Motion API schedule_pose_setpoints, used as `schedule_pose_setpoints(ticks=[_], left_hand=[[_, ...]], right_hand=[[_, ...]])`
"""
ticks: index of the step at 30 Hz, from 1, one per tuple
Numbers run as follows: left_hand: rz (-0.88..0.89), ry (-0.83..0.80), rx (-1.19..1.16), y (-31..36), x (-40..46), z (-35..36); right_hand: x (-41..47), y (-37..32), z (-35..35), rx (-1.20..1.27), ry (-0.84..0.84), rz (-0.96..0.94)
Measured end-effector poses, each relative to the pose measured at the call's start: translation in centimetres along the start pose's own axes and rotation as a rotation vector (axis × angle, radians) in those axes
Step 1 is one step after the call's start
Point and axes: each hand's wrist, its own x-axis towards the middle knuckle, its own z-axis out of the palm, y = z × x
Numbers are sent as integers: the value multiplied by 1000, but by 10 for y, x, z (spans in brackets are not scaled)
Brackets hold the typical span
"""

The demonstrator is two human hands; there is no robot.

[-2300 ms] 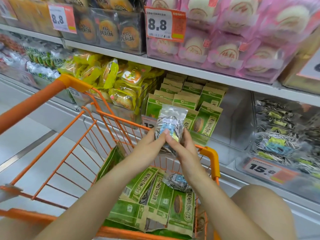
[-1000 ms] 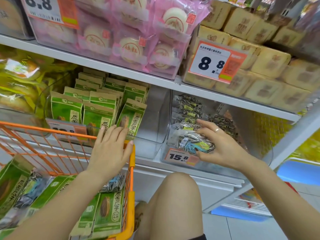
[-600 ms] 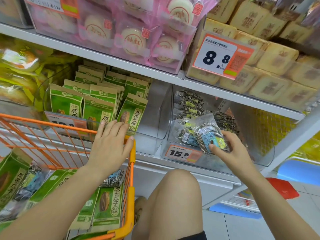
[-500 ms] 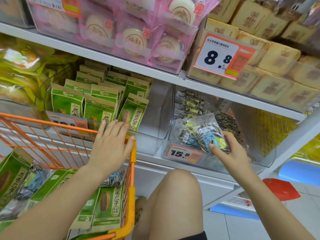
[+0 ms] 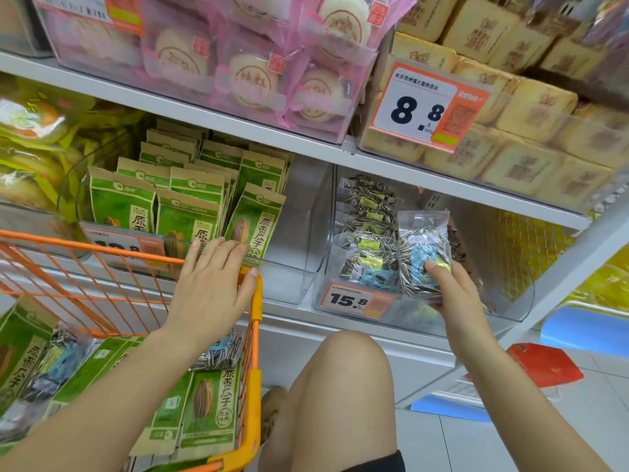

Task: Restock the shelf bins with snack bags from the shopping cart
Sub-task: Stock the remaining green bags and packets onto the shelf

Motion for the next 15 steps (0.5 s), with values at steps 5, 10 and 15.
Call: schedule_pose_setpoints(ticks=[5,10,15], left_hand=[[5,1,6,0,-1,-1],[22,15,11,-1,-1,-1],[30,45,27,-2,0,2]], right_hand=[[3,-6,8,3,-34,93],[9,-2,-3,78,4,128],[33,2,-33,145,54,177]])
